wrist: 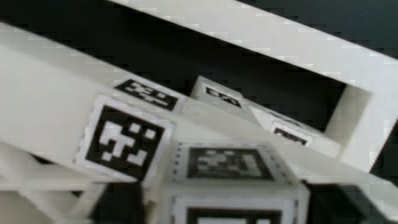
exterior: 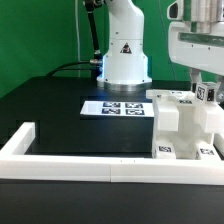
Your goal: Assemble chair
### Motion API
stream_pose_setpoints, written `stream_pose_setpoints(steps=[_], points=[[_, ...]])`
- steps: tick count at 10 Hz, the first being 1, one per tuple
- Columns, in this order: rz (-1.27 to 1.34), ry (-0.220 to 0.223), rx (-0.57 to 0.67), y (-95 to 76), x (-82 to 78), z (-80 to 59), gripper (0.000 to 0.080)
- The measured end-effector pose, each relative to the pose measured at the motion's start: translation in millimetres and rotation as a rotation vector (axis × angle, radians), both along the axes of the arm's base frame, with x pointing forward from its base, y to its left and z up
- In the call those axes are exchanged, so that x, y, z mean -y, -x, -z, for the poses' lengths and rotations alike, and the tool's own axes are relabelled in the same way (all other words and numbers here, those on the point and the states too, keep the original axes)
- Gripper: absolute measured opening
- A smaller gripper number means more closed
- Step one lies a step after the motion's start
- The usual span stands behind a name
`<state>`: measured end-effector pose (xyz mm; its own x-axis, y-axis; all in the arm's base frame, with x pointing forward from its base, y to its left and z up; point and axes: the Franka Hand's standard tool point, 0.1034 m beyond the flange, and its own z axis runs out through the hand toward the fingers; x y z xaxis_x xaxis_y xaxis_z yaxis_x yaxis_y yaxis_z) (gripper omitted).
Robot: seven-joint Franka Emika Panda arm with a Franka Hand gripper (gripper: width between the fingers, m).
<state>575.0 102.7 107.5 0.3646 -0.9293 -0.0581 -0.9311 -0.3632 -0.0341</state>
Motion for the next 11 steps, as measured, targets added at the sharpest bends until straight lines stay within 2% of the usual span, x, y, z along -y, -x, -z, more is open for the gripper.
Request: stream_pose_setpoints(steps=[1,2,3,11], points=[[-0.015,0.0,-0.004,0.9,-0.6,-0.5,0.0499],[-0.067,0.003,-0.009,2.2,-2.7,-1.2,0.0619],[-0.187,0.006,-0.001,2.6,-5.3,-1.6,0.0641],[-0.896,0.02,0.042,2.1,-3.7,-1.6,0.0649]])
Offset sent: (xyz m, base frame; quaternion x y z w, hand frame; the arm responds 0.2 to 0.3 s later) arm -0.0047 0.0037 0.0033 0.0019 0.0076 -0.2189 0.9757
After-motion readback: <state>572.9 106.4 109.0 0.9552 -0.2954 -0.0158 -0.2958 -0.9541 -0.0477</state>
